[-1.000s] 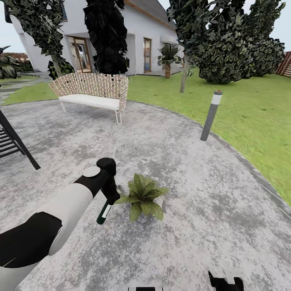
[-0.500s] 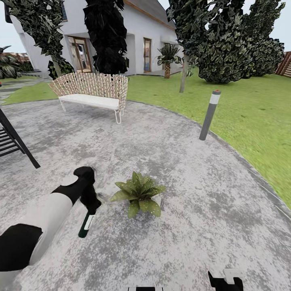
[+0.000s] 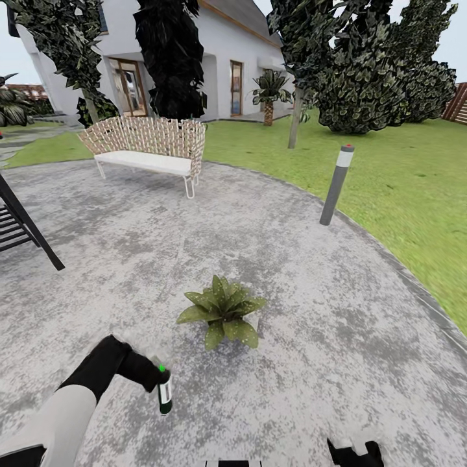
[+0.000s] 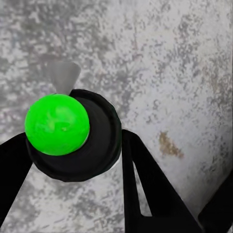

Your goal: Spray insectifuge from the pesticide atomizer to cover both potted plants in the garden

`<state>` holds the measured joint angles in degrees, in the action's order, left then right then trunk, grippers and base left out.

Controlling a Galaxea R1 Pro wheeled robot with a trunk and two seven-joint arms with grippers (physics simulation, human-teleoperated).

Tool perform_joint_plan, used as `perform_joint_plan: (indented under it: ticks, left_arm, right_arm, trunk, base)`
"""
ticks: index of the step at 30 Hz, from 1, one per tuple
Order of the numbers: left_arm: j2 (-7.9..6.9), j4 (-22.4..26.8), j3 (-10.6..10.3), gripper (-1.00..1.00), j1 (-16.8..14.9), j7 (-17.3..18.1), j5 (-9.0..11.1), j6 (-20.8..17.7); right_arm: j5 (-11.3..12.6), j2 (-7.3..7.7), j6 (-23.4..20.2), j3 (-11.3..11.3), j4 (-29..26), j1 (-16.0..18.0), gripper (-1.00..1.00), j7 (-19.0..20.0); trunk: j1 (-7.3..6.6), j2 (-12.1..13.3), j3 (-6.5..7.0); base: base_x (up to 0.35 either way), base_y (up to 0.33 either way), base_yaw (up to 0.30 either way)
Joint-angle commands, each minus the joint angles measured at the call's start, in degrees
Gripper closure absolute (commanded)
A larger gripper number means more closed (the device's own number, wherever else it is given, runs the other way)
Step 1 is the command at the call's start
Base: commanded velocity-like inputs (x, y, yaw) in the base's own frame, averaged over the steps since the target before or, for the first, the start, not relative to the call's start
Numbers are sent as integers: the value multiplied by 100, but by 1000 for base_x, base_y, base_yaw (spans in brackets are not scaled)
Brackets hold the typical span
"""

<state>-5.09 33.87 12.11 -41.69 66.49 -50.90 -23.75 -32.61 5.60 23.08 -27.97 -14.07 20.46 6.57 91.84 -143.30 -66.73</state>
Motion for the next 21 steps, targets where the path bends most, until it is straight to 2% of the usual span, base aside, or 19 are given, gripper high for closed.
perform_joint_plan:
  ticks: [1, 3, 4, 5, 7, 8, 9, 10, 11, 12, 14, 15, 18, 19, 21]
  left_arm:
    - [-23, 7, 41, 100, 62, 34, -18, 73]
    - [-128, -1, 51, 100, 204, 29, 2, 433]
    - [-161, -6, 53, 100, 249, 28, 1, 695]
    - [-195, -10, 55, 100, 326, 30, -13, 1078]
    - [-223, -12, 61, 100, 367, 30, -30, 1305]
    - [-272, -12, 56, 100, 376, 30, -56, 1444]
    - [-294, -12, 51, 100, 381, 33, -54, 1630]
    - [-301, -12, 49, 100, 381, 43, -45, 1783]
    - [-302, -19, 31, 100, 381, 56, -44, 1916]
    - [-277, -56, -13, 100, 384, 72, -60, 2008]
    - [-244, -102, -80, 100, 387, 74, -121, 2023]
    - [-234, -168, -190, 100, 387, 69, -178, 2032]
    - [-223, -342, -500, 100, 385, 42, -251, 2039]
    - [-219, -400, -586, 100, 386, 36, -261, 2040]
    - [-202, -447, -652, 100, 389, 32, -268, 2049]
  right_arm:
    - [-190, -8, 19, 108, -43, 6, -100, 49]
    - [-520, -36, 12, 435, -391, 9, -100, 111]
    - [-585, -57, 6, 503, -613, 12, -100, 346]
    - [-639, -76, -13, 560, -880, 67, -100, 1044]
    - [-677, -83, -117, 596, -1162, 319, -100, 1961]
    - [-754, -87, -399, 610, -1301, 563, -100, 2659]
    - [-801, -91, -552, 616, -1344, 725, -100, 3192]
    - [-830, -93, -607, 649, -1360, 818, -100, 3555]
    - [-848, -94, -641, 783, -1369, 889, -100, 3887]
    - [-856, -153, -663, 1368, -1448, 945, -100, 4104]
    - [-853, -258, -670, 1728, -1573, 956, -100, 4132]
    - [-853, -324, -672, 1883, -1598, 958, -100, 4137]
    - [-852, -477, -668, 2142, -1626, 959, -100, 4144]
    - [-852, -535, -667, 2208, -1631, 960, 100, 4158]
    - [-852, -590, -665, 2255, -1639, 964, 100, 4236]
  trunk:
    - [-1, -2, -4]
    - [-1, -2, -4]
    - [-1, -2, -4]
    - [-1, -2, -4]
    - [-1, -2, -4]
    - [-1, -2, -4]
    - [-1, -2, -4]
    - [-1, -2, -4]
    - [-1, -2, -4]
    - [-1, -2, -4]
    - [-1, -2, -4]
    - [-1, -2, -4]
    - [-1, -2, -4]
    - [-1, -2, -4]
    - [-1, -2, -4]
  base:
    - [0, 0, 0]
    - [0, 0, 0]
    - [0, 0, 0]
    - [0, 0, 0]
    - [0, 0, 0]
    - [0, 0, 0]
    - [0, 0, 0]
    - [0, 0, 0]
    - [0, 0, 0]
    - [0, 0, 0]
    - [0, 0, 0]
    - [0, 0, 0]
    - [0, 0, 0]
    - [0, 0, 0]
    - [0, 0, 0]
